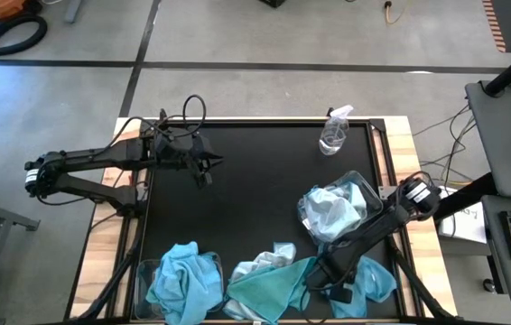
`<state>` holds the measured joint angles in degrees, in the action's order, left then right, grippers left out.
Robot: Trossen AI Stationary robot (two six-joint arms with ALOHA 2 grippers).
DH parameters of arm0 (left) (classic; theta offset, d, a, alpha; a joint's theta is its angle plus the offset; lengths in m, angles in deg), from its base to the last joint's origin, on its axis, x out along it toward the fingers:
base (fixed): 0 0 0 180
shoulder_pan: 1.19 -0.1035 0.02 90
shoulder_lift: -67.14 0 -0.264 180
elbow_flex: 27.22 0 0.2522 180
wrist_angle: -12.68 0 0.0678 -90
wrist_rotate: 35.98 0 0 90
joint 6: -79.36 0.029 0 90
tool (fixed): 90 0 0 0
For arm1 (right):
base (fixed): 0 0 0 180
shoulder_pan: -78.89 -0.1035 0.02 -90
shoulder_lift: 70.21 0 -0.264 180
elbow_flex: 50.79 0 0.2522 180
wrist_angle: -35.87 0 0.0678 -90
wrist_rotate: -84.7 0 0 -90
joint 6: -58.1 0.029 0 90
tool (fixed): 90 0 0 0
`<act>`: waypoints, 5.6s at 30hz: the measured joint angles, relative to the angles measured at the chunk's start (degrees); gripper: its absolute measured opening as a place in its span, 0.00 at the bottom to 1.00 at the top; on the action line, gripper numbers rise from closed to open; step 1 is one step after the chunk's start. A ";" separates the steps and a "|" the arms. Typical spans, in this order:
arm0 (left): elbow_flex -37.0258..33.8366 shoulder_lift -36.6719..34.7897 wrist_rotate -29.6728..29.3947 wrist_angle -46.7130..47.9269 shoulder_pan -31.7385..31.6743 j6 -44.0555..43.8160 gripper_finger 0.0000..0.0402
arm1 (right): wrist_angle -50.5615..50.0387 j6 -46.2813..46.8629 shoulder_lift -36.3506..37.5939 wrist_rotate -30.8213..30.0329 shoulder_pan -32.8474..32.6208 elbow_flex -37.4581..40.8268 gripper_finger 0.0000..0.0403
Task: Sort microfiber towel by color & place in baskets
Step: Put the blue towel into the bottom transparent bin
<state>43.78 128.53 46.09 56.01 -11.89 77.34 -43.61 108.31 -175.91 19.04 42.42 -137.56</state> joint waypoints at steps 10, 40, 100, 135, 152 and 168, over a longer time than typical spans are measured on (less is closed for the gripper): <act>0.00 0.00 3.27 -0.11 0.00 -0.02 0.10 | 0.48 3.81 7.46 -12.48 -0.02 -8.42 0.03; -0.07 5.56 18.64 -14.37 4.04 -1.46 0.10 | 13.49 -3.49 13.25 -71.40 9.49 -18.42 0.03; 3.89 13.99 36.89 -28.40 6.95 -8.25 0.43 | 21.23 -17.93 13.71 -75.75 16.13 -18.52 0.03; 4.04 10.31 32.44 -20.28 0.57 -1.51 0.43 | 23.28 -23.72 14.52 -72.28 16.11 -18.50 0.03; 4.04 12.72 32.46 -23.68 0.78 -3.09 0.43 | 27.91 -27.27 14.52 -70.20 16.11 -18.50 0.03; 4.04 12.72 32.71 -23.98 0.92 -3.17 0.14 | 27.91 -27.29 14.52 -70.22 16.11 -18.50 0.03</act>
<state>47.82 141.25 78.81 32.03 -10.97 74.17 -15.70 81.02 -161.39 -51.19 58.53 -156.05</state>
